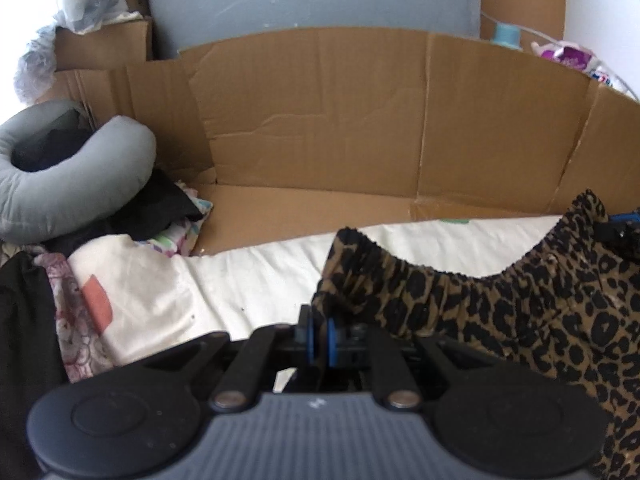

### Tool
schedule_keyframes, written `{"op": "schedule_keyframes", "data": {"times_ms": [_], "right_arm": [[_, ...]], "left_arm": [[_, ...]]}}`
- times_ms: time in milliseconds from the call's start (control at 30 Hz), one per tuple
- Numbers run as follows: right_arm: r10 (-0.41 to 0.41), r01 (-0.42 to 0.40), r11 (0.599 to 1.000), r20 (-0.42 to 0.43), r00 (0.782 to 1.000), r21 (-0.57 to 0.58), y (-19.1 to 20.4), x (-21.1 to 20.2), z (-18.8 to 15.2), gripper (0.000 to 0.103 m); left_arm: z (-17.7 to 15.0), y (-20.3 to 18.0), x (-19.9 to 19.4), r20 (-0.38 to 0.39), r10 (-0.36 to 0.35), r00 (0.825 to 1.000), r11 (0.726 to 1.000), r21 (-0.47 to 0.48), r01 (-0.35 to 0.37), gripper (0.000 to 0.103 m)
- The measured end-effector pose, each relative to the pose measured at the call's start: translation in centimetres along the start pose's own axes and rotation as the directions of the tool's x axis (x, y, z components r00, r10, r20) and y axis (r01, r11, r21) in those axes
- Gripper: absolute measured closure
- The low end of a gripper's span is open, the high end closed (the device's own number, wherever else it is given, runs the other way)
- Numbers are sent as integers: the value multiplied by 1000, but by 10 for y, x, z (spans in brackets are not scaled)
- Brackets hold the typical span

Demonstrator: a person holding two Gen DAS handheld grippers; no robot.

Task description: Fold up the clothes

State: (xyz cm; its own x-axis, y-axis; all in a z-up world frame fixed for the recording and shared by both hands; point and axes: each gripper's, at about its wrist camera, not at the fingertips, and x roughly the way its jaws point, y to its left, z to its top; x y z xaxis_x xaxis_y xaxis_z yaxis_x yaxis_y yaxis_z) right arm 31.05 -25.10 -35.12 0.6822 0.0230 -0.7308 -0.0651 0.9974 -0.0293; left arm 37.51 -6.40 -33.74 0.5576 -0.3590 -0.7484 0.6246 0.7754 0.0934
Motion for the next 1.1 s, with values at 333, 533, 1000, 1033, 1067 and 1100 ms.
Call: {"op": "schedule_keyframes", "data": {"times_ms": [333, 533, 1000, 1033, 1067, 1100], "right_arm": [[40, -27, 991, -96, 995, 129, -24, 22, -19, 77], [65, -56, 987, -56, 996, 152, -40, -8, -17, 70], [34, -30, 988, -27, 999, 151, -77, -117, -53, 70], [28, -23, 989, -29, 999, 149, -79, -124, -59, 70], [21, -16, 989, -31, 999, 148, -81, -132, -64, 70], [15, -10, 989, -34, 999, 147, -84, -140, -70, 70]], "left_arm": [[-15, 1, 23, -117, 26, 993, 999, -21, -29, 82], [-15, -3, -2, -92, -1, 996, 1000, -21, -1, 78], [-36, -28, -87, -95, -105, 990, 993, -57, 100, 73], [-39, -29, -92, -100, -109, 989, 993, -63, 103, 73], [-42, -30, -96, -106, -112, 988, 992, -68, 105, 73], [-46, -32, -101, -113, -115, 987, 991, -73, 108, 73]]}}
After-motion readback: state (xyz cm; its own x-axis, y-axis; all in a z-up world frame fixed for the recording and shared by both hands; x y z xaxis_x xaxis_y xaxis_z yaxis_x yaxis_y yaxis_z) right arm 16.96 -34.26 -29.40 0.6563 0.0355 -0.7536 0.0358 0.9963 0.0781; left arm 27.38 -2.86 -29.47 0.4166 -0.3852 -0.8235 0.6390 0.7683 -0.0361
